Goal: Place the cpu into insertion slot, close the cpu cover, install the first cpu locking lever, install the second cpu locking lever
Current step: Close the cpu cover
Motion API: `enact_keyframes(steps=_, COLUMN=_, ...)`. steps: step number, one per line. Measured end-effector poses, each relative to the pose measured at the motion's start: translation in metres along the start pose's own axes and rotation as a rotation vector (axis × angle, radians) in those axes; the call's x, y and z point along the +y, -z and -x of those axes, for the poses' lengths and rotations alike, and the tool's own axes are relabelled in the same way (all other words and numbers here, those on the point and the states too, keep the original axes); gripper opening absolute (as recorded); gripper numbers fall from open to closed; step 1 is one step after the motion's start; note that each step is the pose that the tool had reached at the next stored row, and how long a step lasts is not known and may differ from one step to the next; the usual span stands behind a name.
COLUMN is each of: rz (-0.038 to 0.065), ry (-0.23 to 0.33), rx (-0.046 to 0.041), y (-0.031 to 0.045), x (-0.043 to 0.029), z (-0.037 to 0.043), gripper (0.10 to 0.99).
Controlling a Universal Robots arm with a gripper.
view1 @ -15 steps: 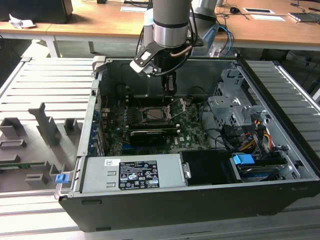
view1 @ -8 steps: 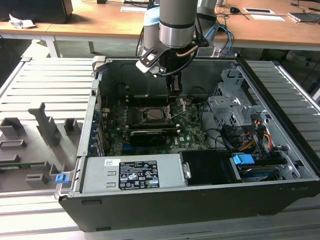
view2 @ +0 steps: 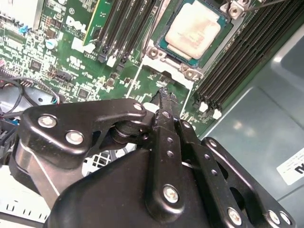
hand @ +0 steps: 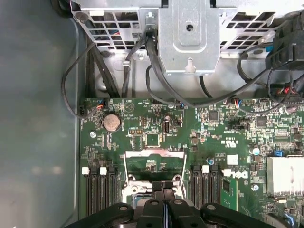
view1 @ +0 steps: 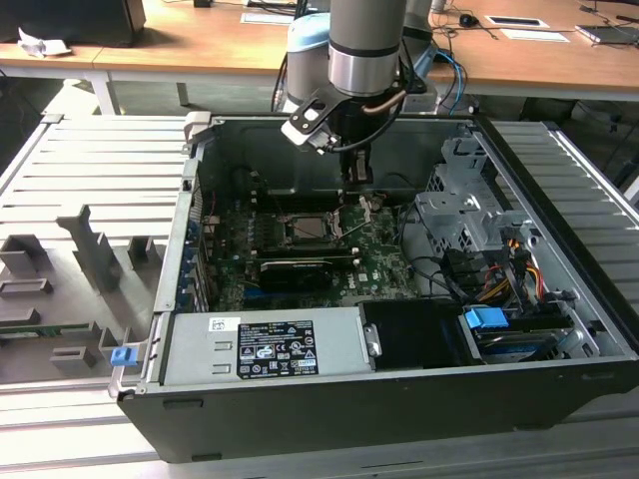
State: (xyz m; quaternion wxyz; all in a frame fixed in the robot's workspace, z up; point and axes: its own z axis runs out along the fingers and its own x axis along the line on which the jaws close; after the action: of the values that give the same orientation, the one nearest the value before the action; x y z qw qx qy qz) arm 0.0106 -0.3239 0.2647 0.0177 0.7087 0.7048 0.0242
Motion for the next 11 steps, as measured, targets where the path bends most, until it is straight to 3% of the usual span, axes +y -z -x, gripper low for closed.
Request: enact_keyframes(steps=11, rz=0.000, ry=0.000, rx=0.0000, y=-0.0004, x=0.0069, z=0.0000, gripper=0.106)
